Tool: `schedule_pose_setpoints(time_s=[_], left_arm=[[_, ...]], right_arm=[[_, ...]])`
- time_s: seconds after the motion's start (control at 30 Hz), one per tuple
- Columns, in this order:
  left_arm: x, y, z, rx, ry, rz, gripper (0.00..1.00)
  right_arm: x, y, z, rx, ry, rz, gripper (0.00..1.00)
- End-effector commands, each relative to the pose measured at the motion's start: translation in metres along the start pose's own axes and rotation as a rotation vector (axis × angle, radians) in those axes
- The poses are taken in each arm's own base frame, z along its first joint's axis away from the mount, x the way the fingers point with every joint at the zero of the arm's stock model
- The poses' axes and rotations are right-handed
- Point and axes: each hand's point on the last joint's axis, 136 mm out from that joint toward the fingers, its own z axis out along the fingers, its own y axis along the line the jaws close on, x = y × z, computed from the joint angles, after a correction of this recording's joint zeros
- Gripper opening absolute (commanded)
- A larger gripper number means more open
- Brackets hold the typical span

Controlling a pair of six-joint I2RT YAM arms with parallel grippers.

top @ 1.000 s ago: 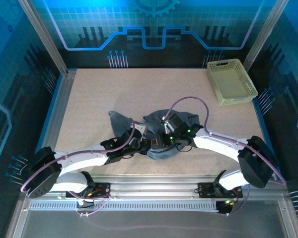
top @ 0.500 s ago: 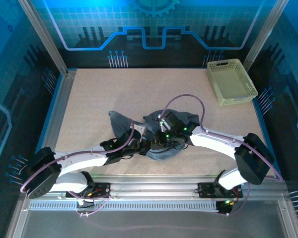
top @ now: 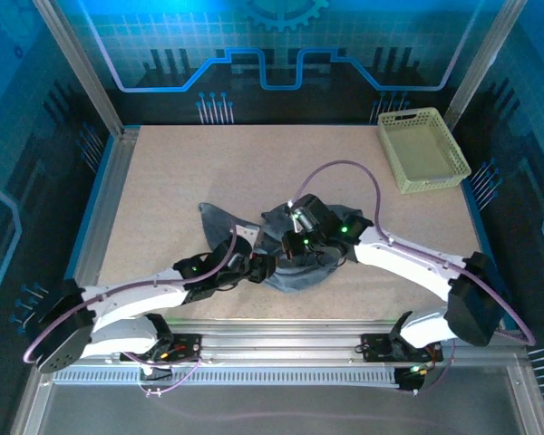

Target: Fold the inside-out t-shirt

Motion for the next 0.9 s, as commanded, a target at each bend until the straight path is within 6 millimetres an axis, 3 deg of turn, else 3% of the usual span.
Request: schedule_pose_setpoints(time_s=[0.0, 0.17, 0.4, 0.43, 0.47, 0.53, 0.6, 0.73, 0.87], left_arm=[[-0.023, 0.008, -0.024, -0.051, -0.096, 0.050, 0.54], [-0.042, 0.019, -0.055, -0.060, -0.222, 0.023, 0.71], [-0.036, 0.031, -0.063, 0.000, -0.242, -0.073, 0.84], [-0.035, 0.032, -0.063, -0.001, -0.242, -0.086, 0.84], [-0.034, 0.033, -0.062, -0.001, -0.242, -0.100, 0.85], [-0.030, 0.037, -0.059, -0.008, -0.234, -0.120, 0.87], [-0.028, 0.042, -0.055, -0.030, -0.216, -0.137, 0.89], [-0.026, 0.039, -0.038, -0.058, -0.133, -0.127, 0.89], [-0.027, 0.035, -0.016, -0.130, -0.013, -0.123, 0.89]], right_arm=[[-0.025, 0.025, -0.036, -0.037, -0.084, -0.071, 0.00], [-0.047, 0.050, -0.039, -0.084, -0.101, -0.123, 0.00], [-0.059, 0.082, 0.003, -0.128, -0.038, -0.156, 0.00], [-0.059, 0.082, 0.007, -0.121, -0.029, -0.153, 0.02], [-0.059, 0.080, 0.008, -0.110, -0.025, -0.152, 0.12], [-0.057, 0.071, 0.004, -0.071, -0.029, -0.155, 0.26], [-0.053, 0.055, -0.008, -0.001, -0.051, -0.163, 0.33], [-0.029, 0.005, -0.021, 0.160, -0.027, -0.140, 0.36], [0.017, -0.042, -0.010, 0.246, 0.066, -0.030, 0.37]])
